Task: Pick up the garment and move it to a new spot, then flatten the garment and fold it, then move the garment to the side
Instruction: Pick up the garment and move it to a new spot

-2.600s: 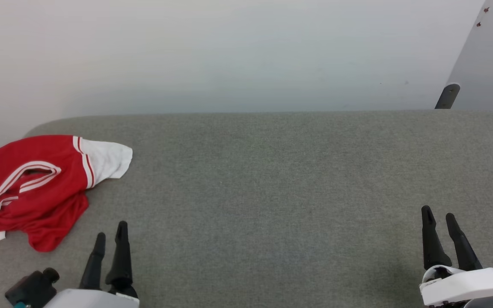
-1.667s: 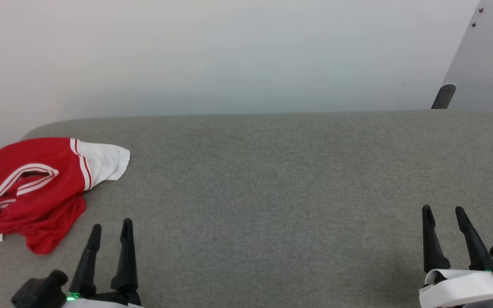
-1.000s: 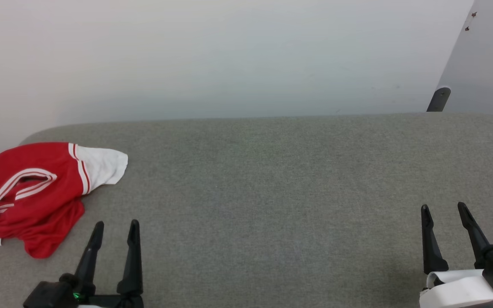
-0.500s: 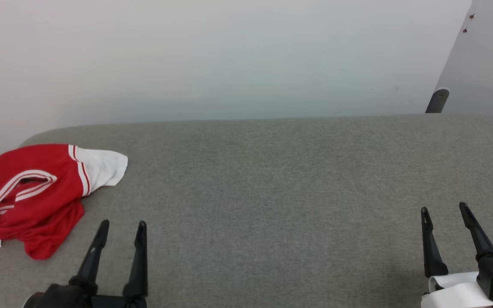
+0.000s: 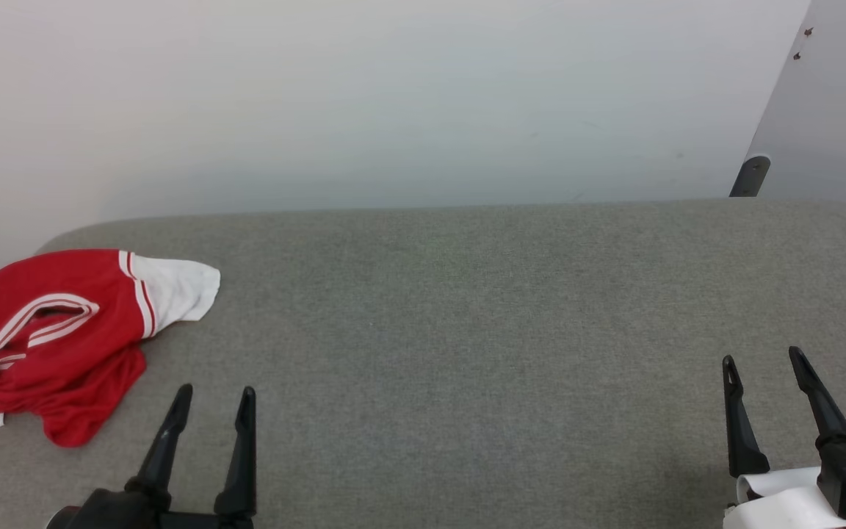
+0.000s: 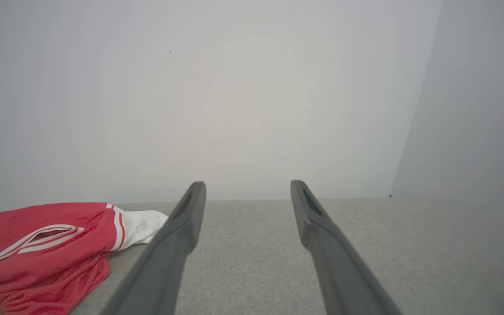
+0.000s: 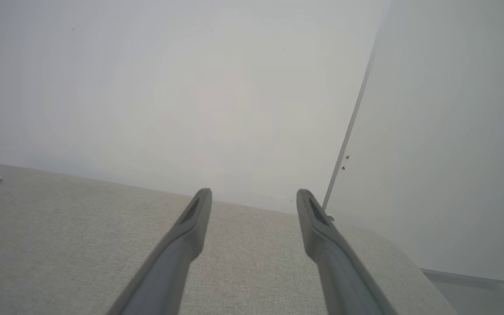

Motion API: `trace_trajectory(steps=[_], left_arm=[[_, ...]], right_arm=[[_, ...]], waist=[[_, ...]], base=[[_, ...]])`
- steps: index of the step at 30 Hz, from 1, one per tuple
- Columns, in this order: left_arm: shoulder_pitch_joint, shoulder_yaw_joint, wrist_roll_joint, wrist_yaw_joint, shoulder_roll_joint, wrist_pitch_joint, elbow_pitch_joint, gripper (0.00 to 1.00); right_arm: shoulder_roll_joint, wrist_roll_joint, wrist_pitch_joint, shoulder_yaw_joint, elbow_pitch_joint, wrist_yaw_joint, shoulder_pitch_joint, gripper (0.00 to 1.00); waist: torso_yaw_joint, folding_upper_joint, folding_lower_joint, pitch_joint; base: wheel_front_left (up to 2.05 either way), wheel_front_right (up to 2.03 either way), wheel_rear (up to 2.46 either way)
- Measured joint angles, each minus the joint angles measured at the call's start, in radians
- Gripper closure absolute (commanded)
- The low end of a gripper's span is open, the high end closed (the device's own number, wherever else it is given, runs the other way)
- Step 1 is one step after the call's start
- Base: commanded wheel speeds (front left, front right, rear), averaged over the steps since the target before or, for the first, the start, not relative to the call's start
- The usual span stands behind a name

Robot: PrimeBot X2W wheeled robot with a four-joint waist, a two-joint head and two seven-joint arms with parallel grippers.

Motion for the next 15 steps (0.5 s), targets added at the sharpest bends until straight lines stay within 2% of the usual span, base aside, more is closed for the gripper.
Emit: trace_trajectory(steps=[15], left_arm=[[-0.013,-0.034,-0.018,0.000,0.030,0.000,0.062,0.00]], right_arm=[[0.000,-0.004,0.000,-0.015,-0.008,0.000,0.025,0.00]], waist=[[0.017,0.0000,0.0000,-0.012]], base=[[0.00,0.00,0.00]])
